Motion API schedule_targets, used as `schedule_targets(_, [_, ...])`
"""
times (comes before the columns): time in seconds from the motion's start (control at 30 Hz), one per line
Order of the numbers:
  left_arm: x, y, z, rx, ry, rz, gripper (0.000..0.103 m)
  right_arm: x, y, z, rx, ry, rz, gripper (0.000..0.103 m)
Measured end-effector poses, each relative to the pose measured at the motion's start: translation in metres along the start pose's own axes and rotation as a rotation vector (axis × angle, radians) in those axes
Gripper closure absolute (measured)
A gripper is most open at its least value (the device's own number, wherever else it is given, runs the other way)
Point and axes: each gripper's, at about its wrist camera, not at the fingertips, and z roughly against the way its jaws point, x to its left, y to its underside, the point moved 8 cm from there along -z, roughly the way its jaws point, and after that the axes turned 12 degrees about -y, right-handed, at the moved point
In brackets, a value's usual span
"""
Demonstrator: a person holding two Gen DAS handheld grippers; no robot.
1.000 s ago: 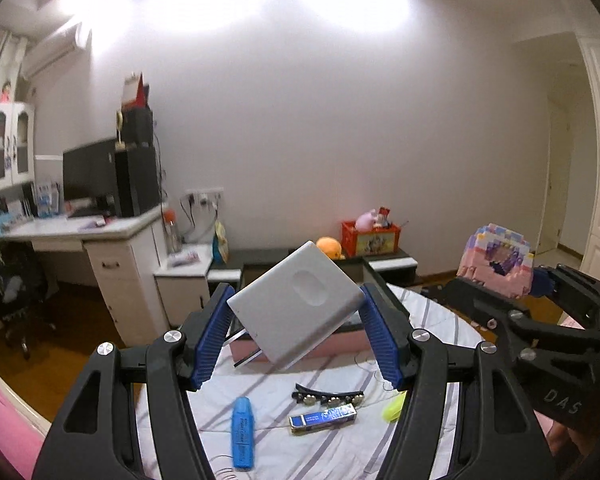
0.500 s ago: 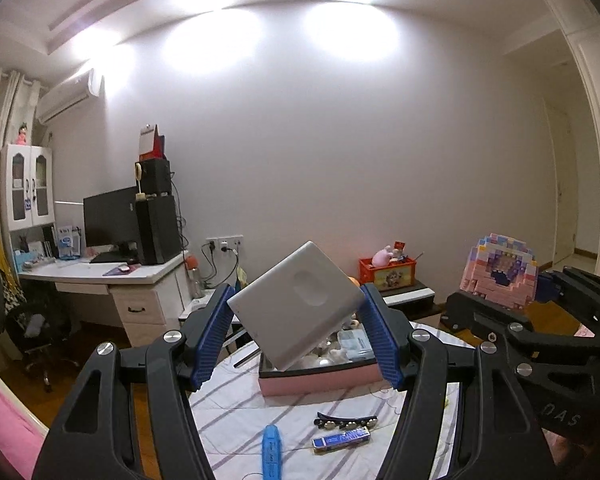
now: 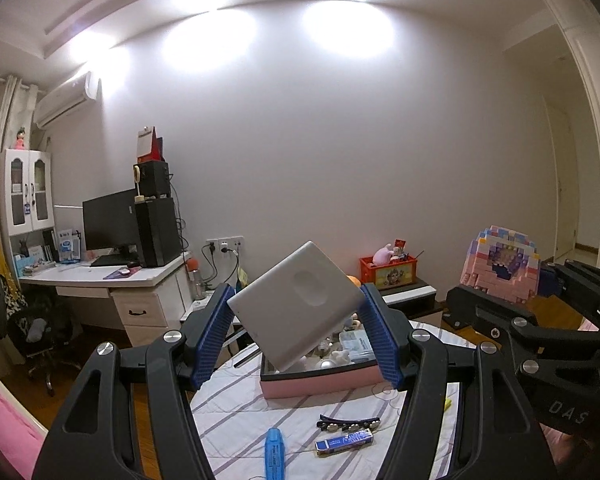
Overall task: Organize rigid objects
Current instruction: 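Lift the white charger and pink brick donut toward the pink box, then lower the charger and donut into the pink box and open both grippers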
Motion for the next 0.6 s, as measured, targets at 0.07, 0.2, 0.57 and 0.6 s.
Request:
schedule_targets(0.07, [-0.001,0.001,-0.001,0.003,0.000,-0.004,0.038,-0.003,0.000,-0.002,0.006,0.001,-0.001,0.047])
schedule_targets(0.2, [-0.005,0.003,-0.015,0.019,0.000,-0.019,0.038,-0.010,0.001,-0.011,0.020,0.003,-0.008,0.047])
schedule_targets(0.57, [-0.026,0.036,-0.126,0.179,0.055,-0.041,0.038,-0.069,0.021,-0.088,0.135,0.030,-0.052,0.047])
schedule_targets(0.6, [-0.029,0.042,-0.140,0.202,0.060,-0.046,0.038,-0.076,0.025,-0.095,0.148,0.035,-0.056,0.047])
